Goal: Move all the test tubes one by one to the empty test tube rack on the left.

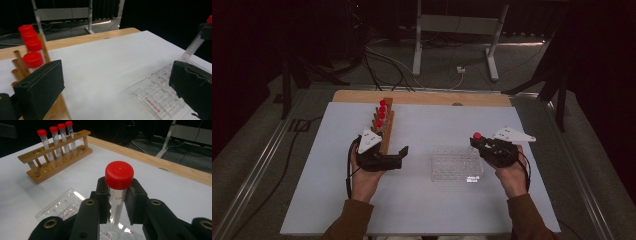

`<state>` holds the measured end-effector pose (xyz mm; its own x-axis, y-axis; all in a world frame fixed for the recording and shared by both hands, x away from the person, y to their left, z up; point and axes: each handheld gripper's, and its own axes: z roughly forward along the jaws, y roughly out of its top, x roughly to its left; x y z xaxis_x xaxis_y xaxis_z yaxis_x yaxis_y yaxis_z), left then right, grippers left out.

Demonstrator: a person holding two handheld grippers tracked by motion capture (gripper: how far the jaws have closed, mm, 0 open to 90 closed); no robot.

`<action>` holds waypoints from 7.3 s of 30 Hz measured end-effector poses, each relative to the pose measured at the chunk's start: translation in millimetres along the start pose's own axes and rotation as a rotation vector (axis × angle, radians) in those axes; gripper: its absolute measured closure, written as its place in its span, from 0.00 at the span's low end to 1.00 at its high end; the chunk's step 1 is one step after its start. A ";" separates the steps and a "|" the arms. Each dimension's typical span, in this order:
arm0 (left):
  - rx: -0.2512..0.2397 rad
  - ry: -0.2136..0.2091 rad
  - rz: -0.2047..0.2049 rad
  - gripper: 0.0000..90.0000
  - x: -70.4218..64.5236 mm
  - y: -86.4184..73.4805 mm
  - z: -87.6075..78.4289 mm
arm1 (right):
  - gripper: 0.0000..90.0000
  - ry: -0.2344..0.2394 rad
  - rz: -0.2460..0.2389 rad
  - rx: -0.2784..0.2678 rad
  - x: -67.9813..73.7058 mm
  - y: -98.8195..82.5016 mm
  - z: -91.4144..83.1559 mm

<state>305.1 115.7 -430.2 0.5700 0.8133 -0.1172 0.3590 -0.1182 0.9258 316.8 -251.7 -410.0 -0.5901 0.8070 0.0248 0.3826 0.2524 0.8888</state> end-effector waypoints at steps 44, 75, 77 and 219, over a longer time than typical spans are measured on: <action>0.004 -0.157 0.201 0.53 -91.3 1.2 61.9 | 0.82 0.175 -0.035 0.024 57.7 25.8 27.6; 0.019 -0.134 0.147 0.84 -75.4 3.4 64.8 | 0.11 0.113 -0.004 -0.005 46.9 27.0 19.8; 0.013 -0.127 0.140 0.84 -73.2 4.2 63.3 | 0.06 0.099 -0.007 -0.003 46.2 25.9 20.2; 0.067 0.198 -0.005 0.81 56.1 -35.9 16.0 | 0.00 -0.011 0.141 -0.018 -7.9 -28.7 -7.3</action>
<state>336.1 156.5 -475.8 0.4144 0.9091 -0.0428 0.4134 -0.1461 0.8988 305.3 -269.2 -432.3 -0.5235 0.8395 0.1454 0.4481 0.1261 0.8851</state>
